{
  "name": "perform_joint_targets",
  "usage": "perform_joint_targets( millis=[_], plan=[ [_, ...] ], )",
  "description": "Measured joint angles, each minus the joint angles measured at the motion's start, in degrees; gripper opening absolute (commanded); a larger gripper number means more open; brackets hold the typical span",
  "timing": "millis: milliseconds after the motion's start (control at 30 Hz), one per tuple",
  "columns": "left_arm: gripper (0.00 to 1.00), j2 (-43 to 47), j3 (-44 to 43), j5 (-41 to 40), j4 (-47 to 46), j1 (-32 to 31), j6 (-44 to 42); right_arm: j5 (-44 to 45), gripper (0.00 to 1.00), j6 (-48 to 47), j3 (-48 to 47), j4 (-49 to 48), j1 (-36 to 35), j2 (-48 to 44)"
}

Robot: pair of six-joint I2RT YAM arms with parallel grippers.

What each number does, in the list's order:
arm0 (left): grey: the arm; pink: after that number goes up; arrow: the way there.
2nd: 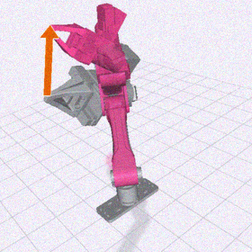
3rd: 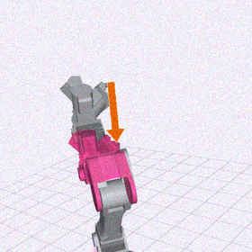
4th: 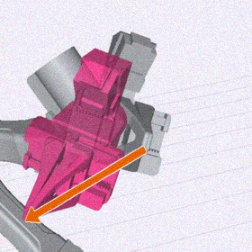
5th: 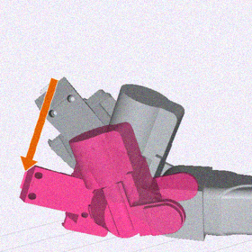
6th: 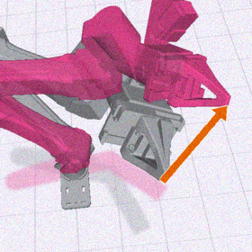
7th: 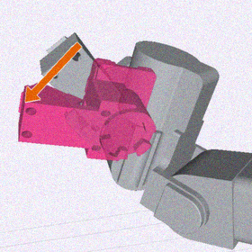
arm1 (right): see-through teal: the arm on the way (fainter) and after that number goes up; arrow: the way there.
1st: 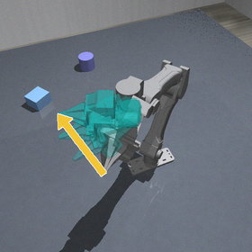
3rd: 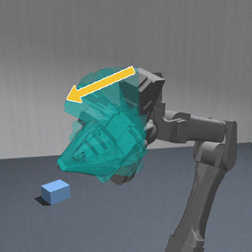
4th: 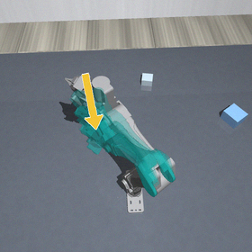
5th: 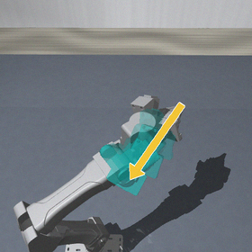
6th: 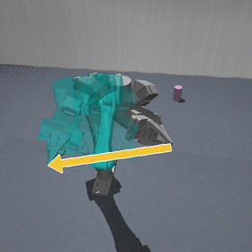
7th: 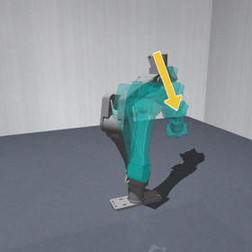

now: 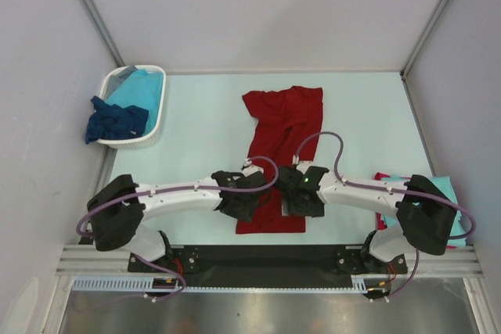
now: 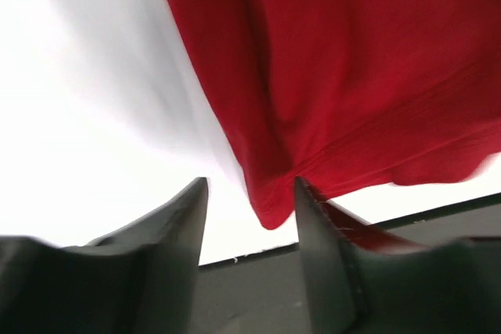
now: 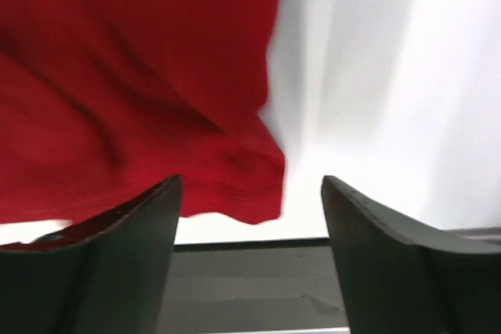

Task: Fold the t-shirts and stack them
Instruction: Rotate the tshirt 90 degrees

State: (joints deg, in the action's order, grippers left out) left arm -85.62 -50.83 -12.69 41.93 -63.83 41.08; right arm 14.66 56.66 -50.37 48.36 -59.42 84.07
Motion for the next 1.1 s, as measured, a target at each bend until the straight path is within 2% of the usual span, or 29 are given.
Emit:
perform_joint_targets(
  millis=[167,233,400,500,533,600,633,800,933,1100],
  plan=[
    [0.57,1.0,-14.3,-4.8,3.4,3.3,-3.8,3.7,0.77,-6.3,-14.8,1.7,7.7,-0.1],
    [0.54,0.2,-21.8,-4.8,1.4,7.3,-5.7,4.5,0.72,-10.3,-22.5,0.7,11.6,1.4],
    [0.52,-6.7,-34.4,-4.6,-1.7,17.9,-8.7,5.3,0.66,-18.0,-33.0,-1.4,22.4,7.7],
    [0.50,-13.9,-39.8,-4.3,-2.1,22.9,-10.3,5.2,0.51,-21.5,-35.8,-1.9,27.9,12.9],
    [0.47,-16.5,-41.7,-4.0,-1.9,24.2,-10.8,4.7,0.39,-22.5,-37.1,-1.8,30.1,15.3],
    [0.45,-22.2,-45.6,-3.0,-1.6,26.1,-11.6,4.1,0.26,-24.0,-39.2,-2.0,32.8,19.3],
    [0.45,-25.0,-47.8,-2.2,-1.2,27.0,-12.1,3.7,0.24,-24.3,-40.8,-2.0,34.3,21.7],
    [0.47,-38.2,-60.1,0.1,0.8,29.7,-14.4,2.3,0.19,-25.9,-48.1,-2.0,37.2,30.4],
    [0.47,-46.9,-72.6,1.7,3.8,31.2,-15.9,0.7,0.21,-25.9,-54.8,-1.7,37.9,35.9],
    [0.47,-51.7,-81.1,5.6,4.0,34.1,-16.7,-0.9,0.21,-25.9,-62.9,-0.5,39.0,41.2]
  ],
)
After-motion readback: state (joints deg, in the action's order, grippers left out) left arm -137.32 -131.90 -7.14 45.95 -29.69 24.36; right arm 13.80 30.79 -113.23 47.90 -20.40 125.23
